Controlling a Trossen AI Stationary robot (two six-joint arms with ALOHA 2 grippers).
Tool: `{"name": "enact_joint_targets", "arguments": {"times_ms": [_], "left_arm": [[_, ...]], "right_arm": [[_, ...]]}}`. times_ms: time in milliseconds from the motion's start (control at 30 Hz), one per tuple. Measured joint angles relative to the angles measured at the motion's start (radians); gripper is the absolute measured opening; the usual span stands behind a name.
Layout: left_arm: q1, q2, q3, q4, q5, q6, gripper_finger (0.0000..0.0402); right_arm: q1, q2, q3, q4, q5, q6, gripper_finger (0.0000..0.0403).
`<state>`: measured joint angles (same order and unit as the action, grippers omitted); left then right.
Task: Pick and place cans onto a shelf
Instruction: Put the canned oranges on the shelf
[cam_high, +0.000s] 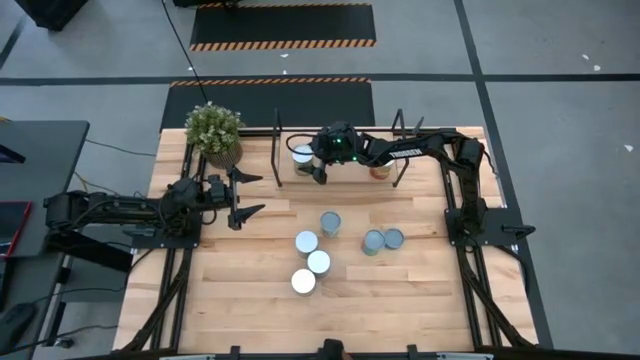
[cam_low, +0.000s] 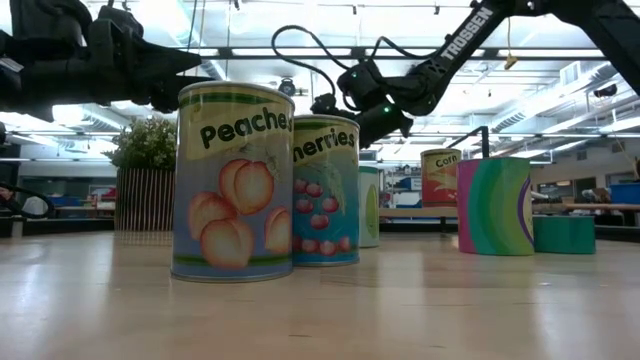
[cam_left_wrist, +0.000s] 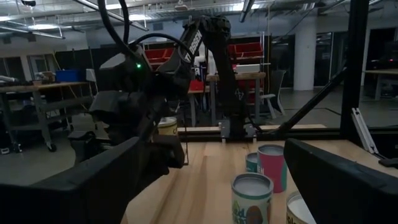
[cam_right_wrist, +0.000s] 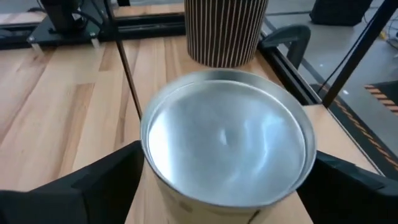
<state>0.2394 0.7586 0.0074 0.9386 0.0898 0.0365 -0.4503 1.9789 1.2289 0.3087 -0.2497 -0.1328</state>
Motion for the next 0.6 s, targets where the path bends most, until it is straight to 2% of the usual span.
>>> {"name": "enact_joint_targets", "arguments": {"times_ms": [133,600], "left_arm": [[0.000,0.000,0.000,-0.001,0.000,-0.001,0.0396],[0.000,0.000,0.000,-0.002,-0.001,0.000,0.0396]], "right_arm": [[0.000,-0.016,0.000,-0.034,0.015,-0.023,0.0393],[0.037,-0.079,0.000,-0.258,0.190,-0.099,0.0394]]}}
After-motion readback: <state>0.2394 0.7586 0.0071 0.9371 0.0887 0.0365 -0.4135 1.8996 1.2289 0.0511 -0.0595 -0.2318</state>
